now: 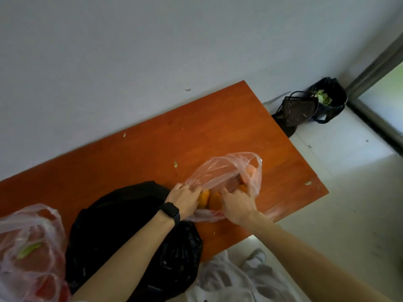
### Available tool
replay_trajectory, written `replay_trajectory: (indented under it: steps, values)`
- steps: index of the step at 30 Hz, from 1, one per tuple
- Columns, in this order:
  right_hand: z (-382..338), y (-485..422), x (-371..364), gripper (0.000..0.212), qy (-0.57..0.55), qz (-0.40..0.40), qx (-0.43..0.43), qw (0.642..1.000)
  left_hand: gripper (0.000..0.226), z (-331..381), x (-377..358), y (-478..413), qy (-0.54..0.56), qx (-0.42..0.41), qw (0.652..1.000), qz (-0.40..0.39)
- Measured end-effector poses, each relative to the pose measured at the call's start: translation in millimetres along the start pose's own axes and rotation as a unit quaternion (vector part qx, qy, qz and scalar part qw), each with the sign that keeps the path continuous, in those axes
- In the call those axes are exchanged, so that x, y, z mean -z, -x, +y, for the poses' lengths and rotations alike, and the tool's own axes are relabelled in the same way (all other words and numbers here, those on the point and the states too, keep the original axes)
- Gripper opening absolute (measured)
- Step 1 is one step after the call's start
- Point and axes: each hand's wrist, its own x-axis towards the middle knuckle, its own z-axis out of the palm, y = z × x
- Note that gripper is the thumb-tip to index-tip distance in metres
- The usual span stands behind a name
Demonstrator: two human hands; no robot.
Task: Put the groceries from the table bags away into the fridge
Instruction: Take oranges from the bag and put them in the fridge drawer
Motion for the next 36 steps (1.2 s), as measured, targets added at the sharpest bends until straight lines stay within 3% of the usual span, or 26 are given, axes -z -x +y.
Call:
replay_trajectory:
  steps: [6, 12, 18, 23, 26, 31, 36]
  values:
    - [-4.2, -9.4, -16.9, 0.071, 0.007, -0.016, -0.051, 0.999, 0.093, -6.2, -3.4, -6.2, -0.019, -0.005, 1.000, 0.003]
    - [-2.3, -15.5, -28.3, 0.106, 0.004, -0.047, -0.069, 0.996, 0.090, -6.9, -11.8, -17.4, 0.047, 0.005, 0.999, -0.007]
    - [-6.1, -16.3, -30.6, 0.070, -0.076, -0.002, -0.101, 0.992, 0.075, -7.0, -15.9, -21.0, 0.105, 0.007, 0.994, -0.007]
    - [-13.8, -20.3, -30.1, 0.065, -0.058, -0.018, -0.111, 0.992, 0.077, -3.9, -4.2, -29.0, 0.088, 0.004, 0.994, -0.061]
    - [-13.0, -17.0, -23.1, 0.054, -0.064, -0.020, -0.105, 0.992, 0.077, -1.8, 1.7, -27.6, 0.073, 0.005, 0.996, -0.049]
    - [1.8, 8.8, -10.3, 0.061, -0.135, 0.080, -0.064, 0.986, 0.080, -3.4, 9.5, -15.5, 0.142, 0.003, 0.989, -0.034]
    - [24.7, 46.5, 7.2, 0.077, -0.289, 0.148, -0.025, 0.945, 0.081, -11.1, 42.6, -1.1, 0.234, -0.015, 0.971, -0.034]
